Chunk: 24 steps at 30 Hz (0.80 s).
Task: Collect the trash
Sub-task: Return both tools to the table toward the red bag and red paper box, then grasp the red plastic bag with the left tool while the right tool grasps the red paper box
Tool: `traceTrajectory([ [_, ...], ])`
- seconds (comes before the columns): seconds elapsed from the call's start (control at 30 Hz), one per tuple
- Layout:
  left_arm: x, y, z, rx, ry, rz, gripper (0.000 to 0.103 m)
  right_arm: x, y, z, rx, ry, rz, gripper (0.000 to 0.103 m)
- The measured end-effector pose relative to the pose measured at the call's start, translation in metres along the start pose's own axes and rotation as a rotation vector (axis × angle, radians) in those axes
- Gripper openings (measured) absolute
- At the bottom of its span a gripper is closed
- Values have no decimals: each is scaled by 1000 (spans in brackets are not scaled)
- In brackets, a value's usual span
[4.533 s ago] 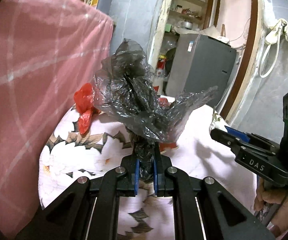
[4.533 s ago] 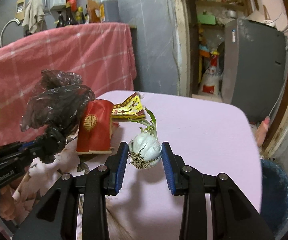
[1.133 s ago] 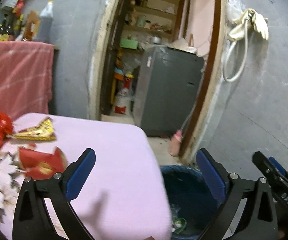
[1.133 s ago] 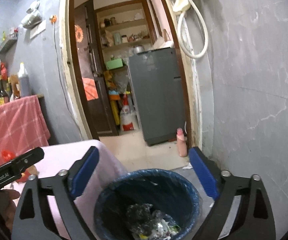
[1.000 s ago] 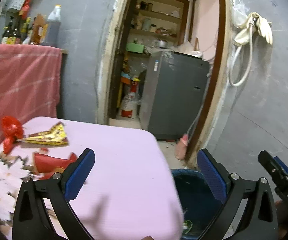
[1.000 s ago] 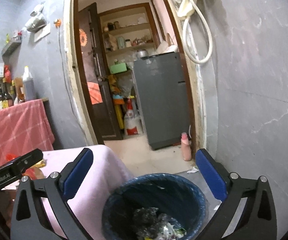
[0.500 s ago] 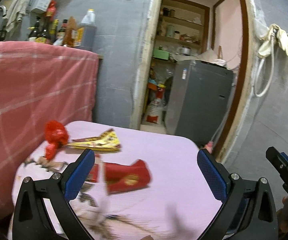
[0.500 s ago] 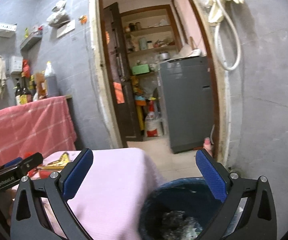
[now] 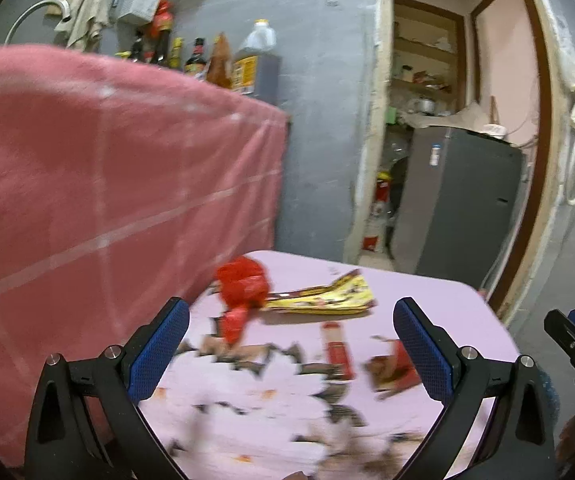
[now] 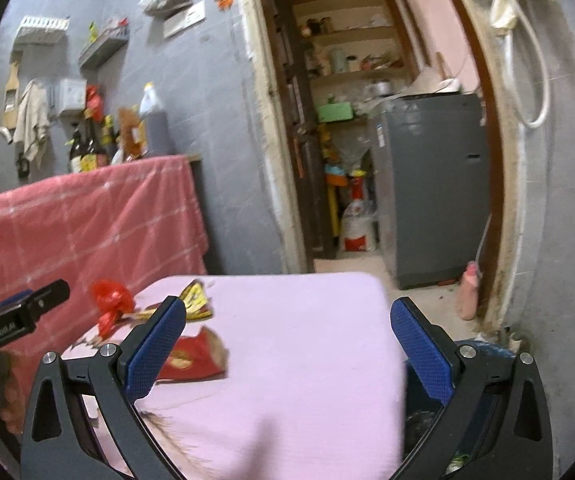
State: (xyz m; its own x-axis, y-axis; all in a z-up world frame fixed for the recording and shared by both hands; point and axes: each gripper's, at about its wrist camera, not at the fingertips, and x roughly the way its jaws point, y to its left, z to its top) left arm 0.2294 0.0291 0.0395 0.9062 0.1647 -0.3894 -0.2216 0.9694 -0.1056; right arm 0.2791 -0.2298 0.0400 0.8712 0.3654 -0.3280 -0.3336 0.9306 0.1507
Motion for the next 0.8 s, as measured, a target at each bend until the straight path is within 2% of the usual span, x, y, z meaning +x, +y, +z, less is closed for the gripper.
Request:
traceTrajectory([
  [0.13, 10, 24, -5, 1, 31, 29, 100, 16, 18, -8, -17, 50, 32, 103],
  [0.3, 27, 44, -8, -1, 84, 31, 100, 38, 41, -15, -48, 117, 75, 103],
  [0.53, 55, 55, -9, 5, 154, 4, 100, 68, 67, -22, -107, 238, 117, 103],
  [0.8, 91, 60, -5, -8, 238, -25, 99, 100, 78, -28, -102, 371, 125, 103],
])
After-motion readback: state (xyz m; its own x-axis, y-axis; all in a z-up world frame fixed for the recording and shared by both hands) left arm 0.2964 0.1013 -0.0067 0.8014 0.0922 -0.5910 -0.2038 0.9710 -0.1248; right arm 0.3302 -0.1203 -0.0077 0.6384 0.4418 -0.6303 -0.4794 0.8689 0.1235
